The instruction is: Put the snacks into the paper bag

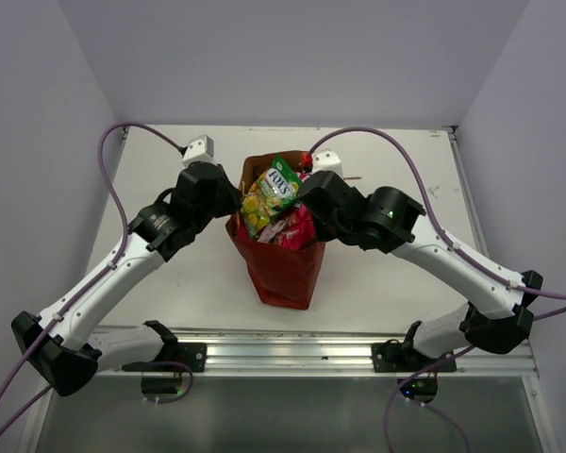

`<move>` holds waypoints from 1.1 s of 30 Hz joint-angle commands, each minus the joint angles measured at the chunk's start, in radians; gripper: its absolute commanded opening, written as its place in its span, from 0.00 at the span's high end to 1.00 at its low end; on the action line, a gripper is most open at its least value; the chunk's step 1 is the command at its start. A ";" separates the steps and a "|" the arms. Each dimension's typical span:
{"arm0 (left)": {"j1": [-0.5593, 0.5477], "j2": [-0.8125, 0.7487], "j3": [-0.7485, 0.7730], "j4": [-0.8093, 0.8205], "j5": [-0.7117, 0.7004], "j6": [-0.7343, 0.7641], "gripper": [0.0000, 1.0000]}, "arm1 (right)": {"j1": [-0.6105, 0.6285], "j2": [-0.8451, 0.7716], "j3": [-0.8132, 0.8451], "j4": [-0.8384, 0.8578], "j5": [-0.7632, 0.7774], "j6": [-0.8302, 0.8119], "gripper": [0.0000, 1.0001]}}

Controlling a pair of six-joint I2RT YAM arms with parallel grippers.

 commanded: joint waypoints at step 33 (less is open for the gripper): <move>-0.061 -0.028 -0.065 0.078 -0.018 -0.001 1.00 | 0.027 -0.079 -0.234 0.094 0.141 0.038 1.00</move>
